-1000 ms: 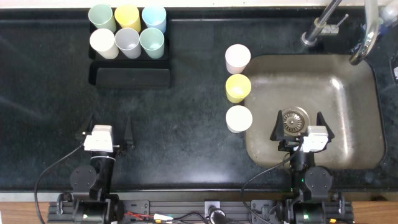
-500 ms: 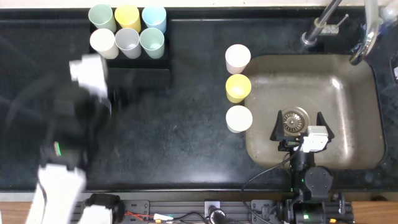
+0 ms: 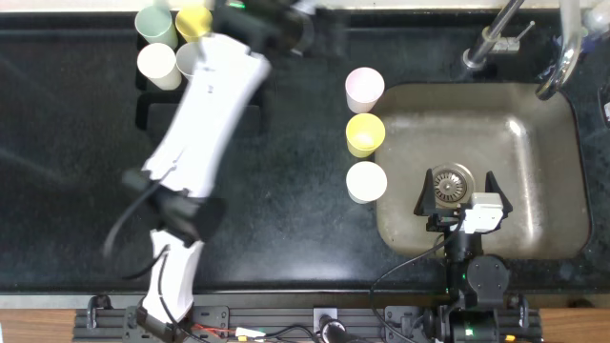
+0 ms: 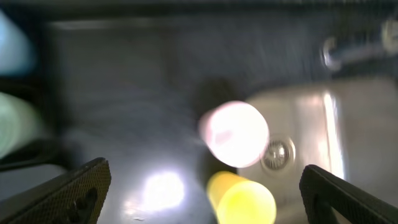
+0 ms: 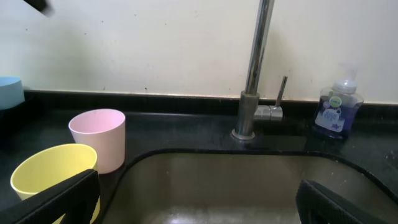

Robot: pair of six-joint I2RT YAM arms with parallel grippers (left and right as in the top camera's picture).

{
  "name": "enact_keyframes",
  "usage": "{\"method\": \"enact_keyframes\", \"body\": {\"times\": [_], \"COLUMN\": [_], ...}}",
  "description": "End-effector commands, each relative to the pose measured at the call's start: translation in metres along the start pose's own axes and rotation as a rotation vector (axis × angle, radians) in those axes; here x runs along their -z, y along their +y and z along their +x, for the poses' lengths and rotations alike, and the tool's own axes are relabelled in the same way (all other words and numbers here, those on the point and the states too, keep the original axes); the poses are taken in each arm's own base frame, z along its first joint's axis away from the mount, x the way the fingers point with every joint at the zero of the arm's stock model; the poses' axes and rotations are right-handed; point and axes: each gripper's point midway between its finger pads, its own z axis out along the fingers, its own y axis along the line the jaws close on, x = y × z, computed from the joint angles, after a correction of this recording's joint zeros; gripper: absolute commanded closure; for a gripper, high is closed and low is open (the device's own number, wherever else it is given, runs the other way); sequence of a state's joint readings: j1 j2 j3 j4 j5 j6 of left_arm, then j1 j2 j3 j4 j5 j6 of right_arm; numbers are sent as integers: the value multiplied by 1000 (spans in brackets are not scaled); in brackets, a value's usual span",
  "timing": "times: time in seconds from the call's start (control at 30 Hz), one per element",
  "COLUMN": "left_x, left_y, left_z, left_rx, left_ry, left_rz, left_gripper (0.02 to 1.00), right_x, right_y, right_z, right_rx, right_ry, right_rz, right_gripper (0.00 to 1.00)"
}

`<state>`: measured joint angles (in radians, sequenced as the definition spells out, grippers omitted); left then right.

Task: Store Cups

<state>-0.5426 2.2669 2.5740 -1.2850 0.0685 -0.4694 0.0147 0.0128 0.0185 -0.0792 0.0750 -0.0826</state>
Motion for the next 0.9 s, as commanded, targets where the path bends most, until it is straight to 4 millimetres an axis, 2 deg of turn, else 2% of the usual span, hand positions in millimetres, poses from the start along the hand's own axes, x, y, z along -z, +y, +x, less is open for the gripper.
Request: {"method": "enact_keyframes", "body": {"times": [0.03, 0.2, 0.47, 0.63, 0.9], "left_x": [-14, -36, -58, -81, -99], "left_y": [-29, -26, -3, 9, 13], "left_z": [13, 25, 29, 39, 45], "left_rx": [-30, -7, 48, 103, 153], "left_ry": [0, 44, 77, 120, 136], "left_rz": [-15, -43, -118, -153, -170], "left_gripper": [18, 18, 18, 18, 18], "right_x": [0, 0, 0, 0, 0], "right_y": [0, 0, 0, 0, 0], "right_z": [4, 4, 4, 4, 4], "right_rx": [-1, -1, -1, -1, -1], "right_ry": [0, 0, 0, 0, 0], "right_rz": [-3, -3, -3, -3, -3], "right_gripper": [3, 3, 3, 3, 3]}}
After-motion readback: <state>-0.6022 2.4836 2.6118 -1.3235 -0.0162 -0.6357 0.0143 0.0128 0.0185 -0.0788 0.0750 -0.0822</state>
